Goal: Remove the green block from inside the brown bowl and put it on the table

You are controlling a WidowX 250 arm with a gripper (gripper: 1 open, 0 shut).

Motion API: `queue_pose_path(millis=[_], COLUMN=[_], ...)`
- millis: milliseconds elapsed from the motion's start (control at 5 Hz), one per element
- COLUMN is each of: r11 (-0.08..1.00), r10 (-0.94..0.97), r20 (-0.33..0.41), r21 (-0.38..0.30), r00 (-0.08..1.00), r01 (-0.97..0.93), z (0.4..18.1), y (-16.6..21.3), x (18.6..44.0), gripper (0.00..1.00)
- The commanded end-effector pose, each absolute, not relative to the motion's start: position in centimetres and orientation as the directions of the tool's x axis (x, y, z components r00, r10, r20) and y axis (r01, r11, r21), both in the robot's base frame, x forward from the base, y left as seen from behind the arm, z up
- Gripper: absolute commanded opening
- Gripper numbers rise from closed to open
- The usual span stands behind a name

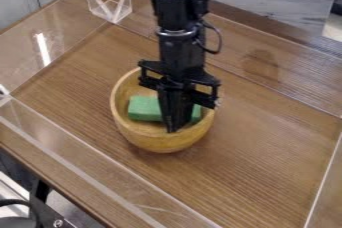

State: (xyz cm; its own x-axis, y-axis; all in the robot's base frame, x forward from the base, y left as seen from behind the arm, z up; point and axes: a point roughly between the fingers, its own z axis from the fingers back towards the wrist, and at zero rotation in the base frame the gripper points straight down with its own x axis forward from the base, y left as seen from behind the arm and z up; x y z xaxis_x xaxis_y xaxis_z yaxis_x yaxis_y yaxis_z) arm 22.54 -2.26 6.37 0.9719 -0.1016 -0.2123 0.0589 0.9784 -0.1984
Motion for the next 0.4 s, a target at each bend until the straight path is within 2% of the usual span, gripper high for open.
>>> queue_pose_path(millis=[0,200], r11=[0.974,0.967], r10=[-0.135,-0.181], r20=[-0.170,-0.170], r21=[-0.203,-0.210], r00=[0.976,0.969], r01=[0.099,0.144], z=[7.5,7.6], y=[-3.6,-5.4], x=[23.5,23.7], gripper=[0.00,0.00])
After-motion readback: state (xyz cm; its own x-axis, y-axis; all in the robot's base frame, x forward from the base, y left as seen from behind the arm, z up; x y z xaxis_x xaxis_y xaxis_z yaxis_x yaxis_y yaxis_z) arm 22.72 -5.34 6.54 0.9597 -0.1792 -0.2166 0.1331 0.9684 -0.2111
